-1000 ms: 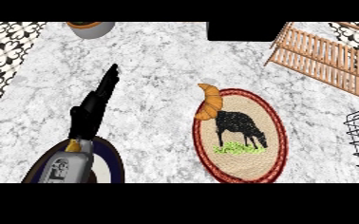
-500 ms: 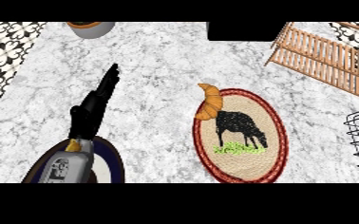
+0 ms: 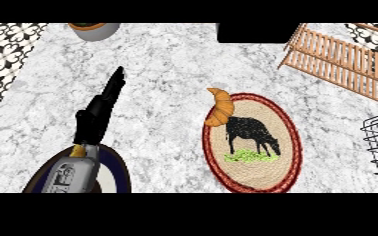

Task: Pick the bell pepper from the placemat and place it in the tiered shelf

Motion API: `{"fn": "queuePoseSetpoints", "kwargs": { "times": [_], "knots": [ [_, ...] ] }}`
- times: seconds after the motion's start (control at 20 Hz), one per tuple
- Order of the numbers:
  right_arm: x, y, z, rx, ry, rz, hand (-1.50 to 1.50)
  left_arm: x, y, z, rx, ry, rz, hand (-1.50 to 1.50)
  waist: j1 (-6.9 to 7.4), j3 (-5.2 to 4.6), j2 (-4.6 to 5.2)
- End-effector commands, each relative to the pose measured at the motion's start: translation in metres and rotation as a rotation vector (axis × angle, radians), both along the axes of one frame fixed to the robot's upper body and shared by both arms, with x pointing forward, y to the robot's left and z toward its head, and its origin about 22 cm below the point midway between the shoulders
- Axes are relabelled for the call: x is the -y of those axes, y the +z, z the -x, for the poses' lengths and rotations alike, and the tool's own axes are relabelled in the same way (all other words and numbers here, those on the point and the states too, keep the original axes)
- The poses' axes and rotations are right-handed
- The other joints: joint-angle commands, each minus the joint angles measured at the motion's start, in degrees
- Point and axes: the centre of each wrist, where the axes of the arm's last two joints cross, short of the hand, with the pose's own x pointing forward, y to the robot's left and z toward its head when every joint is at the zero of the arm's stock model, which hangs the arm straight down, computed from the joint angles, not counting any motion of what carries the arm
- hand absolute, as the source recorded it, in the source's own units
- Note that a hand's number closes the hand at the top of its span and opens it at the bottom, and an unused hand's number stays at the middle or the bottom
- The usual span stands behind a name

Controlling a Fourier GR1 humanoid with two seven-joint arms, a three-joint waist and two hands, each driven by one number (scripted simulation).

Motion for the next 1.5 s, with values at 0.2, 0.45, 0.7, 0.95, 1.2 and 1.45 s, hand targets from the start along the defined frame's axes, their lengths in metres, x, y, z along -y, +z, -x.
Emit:
{"fn": "queuePoseSetpoints", "kwargs": {
  "times": [0.2,0.45,0.7,0.95,1.2,1.45],
  "knots": [
    [0.015,-0.007,0.012,0.002,-0.131,-0.075,-1.50,0.005,-0.003,-0.001,-0.033,0.015,-0.007,0.00,-0.42,0.05,-0.24],
    [0.009,-0.009,0.026,0.112,-0.062,-0.135,-1.50,0.008,-0.003,0.004,-0.014,-0.001,0.000,0.00,-0.85,0.06,-0.36],
    [-0.011,0.016,0.016,0.156,0.034,-0.165,-1.50,0.003,-0.001,-0.001,-0.007,-0.013,0.004,0.00,-0.24,0.05,-0.23],
    [-0.003,0.028,0.034,0.220,0.094,-0.190,-1.50,-0.015,-0.007,-0.006,0.000,0.005,0.004,0.00,-0.69,0.04,-0.28],
    [0.006,0.071,0.055,0.459,0.075,-0.238,-1.50,-0.006,-0.008,0.008,-0.015,-0.003,-0.001,0.00,-0.96,0.04,-0.53],
    [0.025,0.100,0.096,0.583,-0.028,-0.280,-1.50,-0.011,0.003,0.012,-0.035,0.010,0.003,0.00,-1.38,0.02,-0.75]
  ]
}}
